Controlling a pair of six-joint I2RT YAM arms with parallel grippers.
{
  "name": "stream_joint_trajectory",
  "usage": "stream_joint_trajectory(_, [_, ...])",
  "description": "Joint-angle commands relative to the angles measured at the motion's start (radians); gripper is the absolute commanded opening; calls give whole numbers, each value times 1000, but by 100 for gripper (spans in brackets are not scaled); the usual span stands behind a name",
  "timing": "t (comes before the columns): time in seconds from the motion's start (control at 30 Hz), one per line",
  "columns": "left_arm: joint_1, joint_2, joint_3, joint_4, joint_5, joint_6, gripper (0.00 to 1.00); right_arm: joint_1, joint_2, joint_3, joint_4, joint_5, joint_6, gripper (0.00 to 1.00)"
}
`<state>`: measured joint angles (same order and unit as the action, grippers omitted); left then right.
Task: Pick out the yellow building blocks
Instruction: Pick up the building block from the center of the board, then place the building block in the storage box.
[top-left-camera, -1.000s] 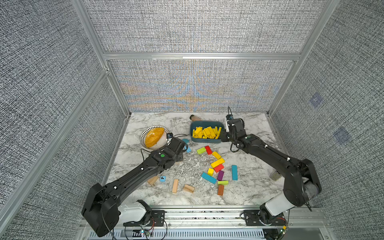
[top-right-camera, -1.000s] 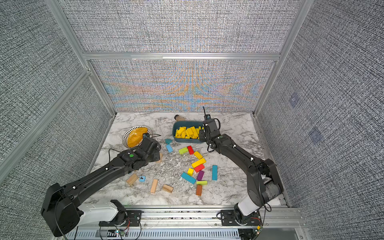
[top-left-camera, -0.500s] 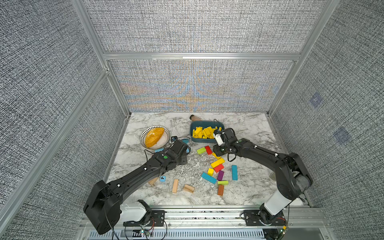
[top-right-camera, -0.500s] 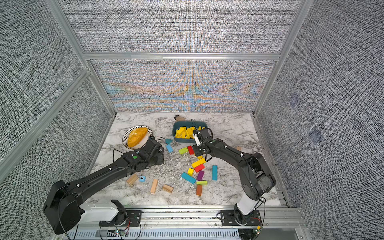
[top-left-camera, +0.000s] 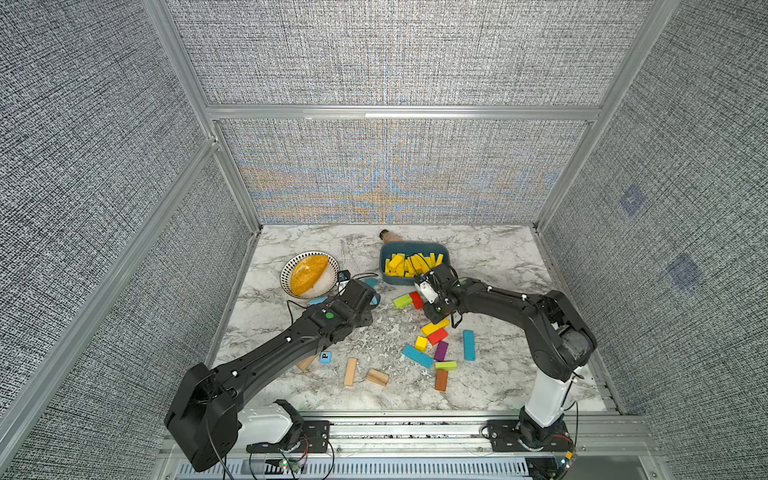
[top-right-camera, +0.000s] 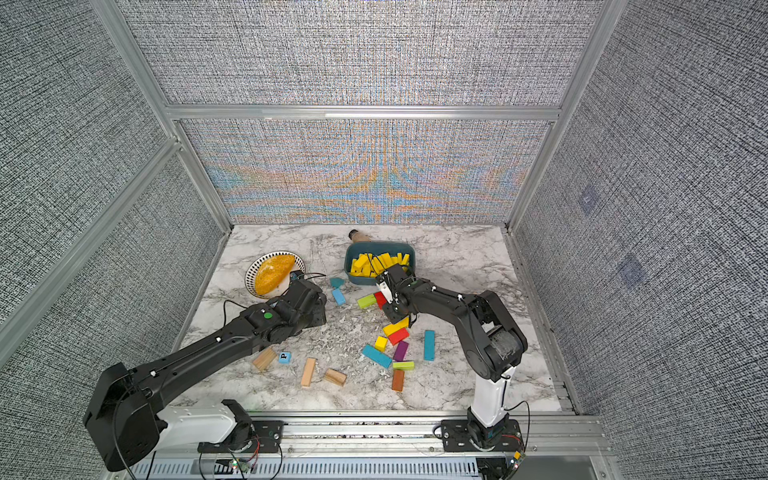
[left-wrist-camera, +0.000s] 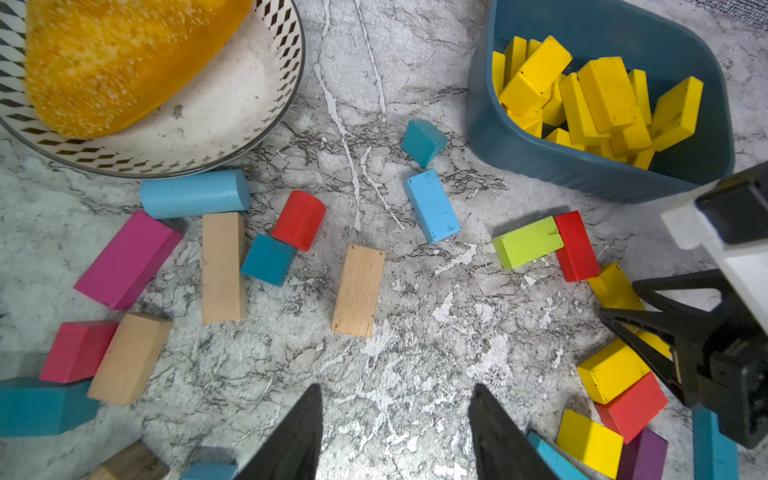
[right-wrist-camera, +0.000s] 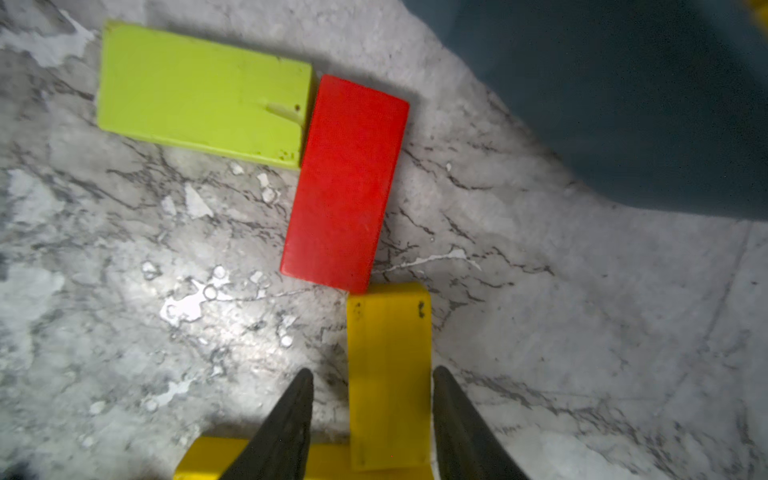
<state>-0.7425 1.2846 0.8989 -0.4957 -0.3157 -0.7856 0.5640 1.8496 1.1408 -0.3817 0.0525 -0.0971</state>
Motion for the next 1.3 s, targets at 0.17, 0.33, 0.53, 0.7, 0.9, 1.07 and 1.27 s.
stream_joint_trajectory(0.17, [2, -3, 5, 8, -20, -3, 58, -1, 23, 14, -12, 12, -4, 42])
stream_joint_trajectory(0.33, [2, -2, 5, 8, -20, -6, 58, -3, 30, 17, -19, 12, -7, 36])
stream_joint_trajectory(0.53, [2, -4, 9, 8, -24, -3, 58, 3, -25, 30, -19, 42, 6, 28])
stream_joint_trajectory(0.7, [2, -5, 14, 15, -42, -7, 58, 30, -178, 5, 39, 26, 73, 27])
stream_joint_trajectory(0.9, [1, 21, 52, 34, -29, -20, 58, 25, -179, 35, 103, 47, 204, 26])
stream_joint_trajectory(1.07, [2, 17, 61, 20, -17, -10, 58, 16, -98, 136, 107, 66, 232, 26])
stream_joint_trajectory(1.27, [2, 15, 45, 31, -20, -24, 58, 7, 44, 309, 103, 35, 249, 26])
